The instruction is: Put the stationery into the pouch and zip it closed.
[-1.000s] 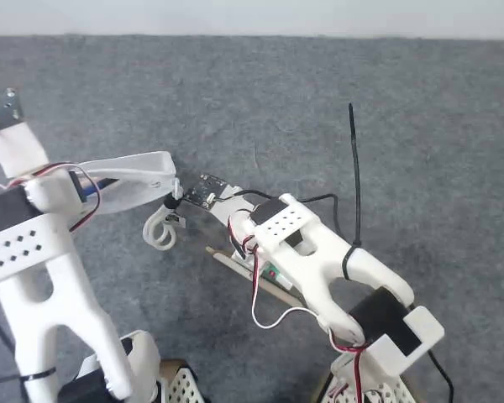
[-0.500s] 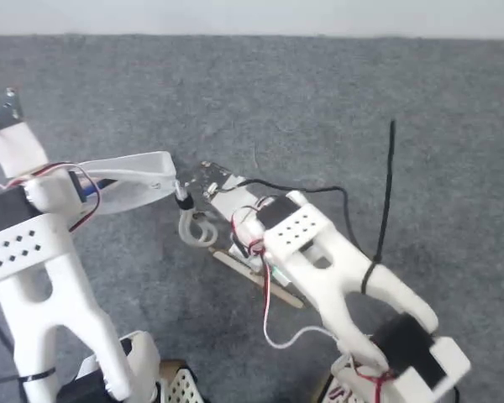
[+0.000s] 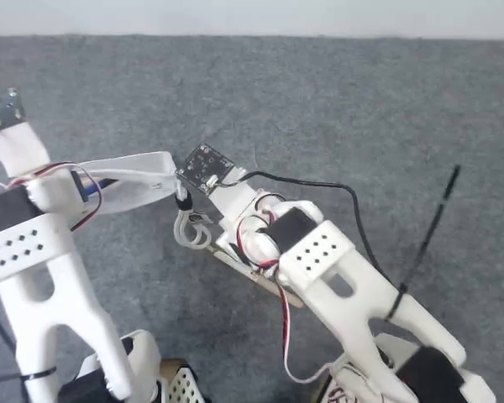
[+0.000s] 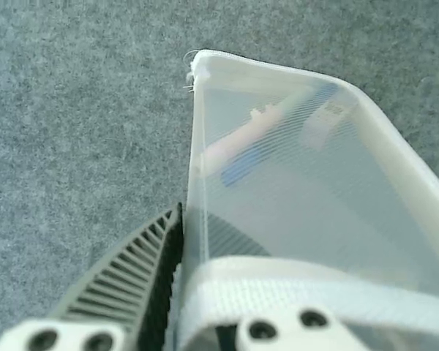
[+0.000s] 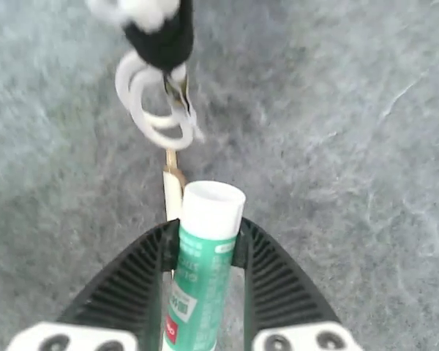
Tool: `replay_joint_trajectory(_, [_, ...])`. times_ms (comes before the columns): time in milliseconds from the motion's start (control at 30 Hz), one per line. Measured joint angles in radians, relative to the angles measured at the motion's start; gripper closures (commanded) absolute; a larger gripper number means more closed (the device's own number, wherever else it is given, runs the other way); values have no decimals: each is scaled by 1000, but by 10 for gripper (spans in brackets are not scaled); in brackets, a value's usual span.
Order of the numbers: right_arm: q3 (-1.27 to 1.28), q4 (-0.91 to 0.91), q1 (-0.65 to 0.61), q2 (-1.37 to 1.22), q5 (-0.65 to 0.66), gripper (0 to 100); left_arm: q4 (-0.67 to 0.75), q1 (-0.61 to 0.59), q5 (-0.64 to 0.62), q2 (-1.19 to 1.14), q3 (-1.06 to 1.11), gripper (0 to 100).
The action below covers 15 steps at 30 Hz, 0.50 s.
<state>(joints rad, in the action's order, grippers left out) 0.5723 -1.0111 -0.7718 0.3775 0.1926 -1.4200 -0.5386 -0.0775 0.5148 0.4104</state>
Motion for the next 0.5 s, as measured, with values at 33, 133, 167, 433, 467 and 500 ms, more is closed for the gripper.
replay_joint_trajectory(33, [0,0,-2,15,-11,993,0,9,-3,0,0,991])
replay_joint_trajectory(133, [0,0,-32,60,-57,993,0,48,-6,0,0,991])
replay_joint_trajectory(167, [0,0,-41,75,-72,993,0,61,-6,0,0,991])
replay_joint_trajectory(433, [17,0,-46,224,-103,993,0,144,-6,0,2,991])
replay_joint_trajectory(467, [34,0,-46,250,-107,993,0,152,-6,0,2,991])
replay_joint_trajectory(500, [55,2,-46,279,-117,993,0,163,-6,0,2,991])
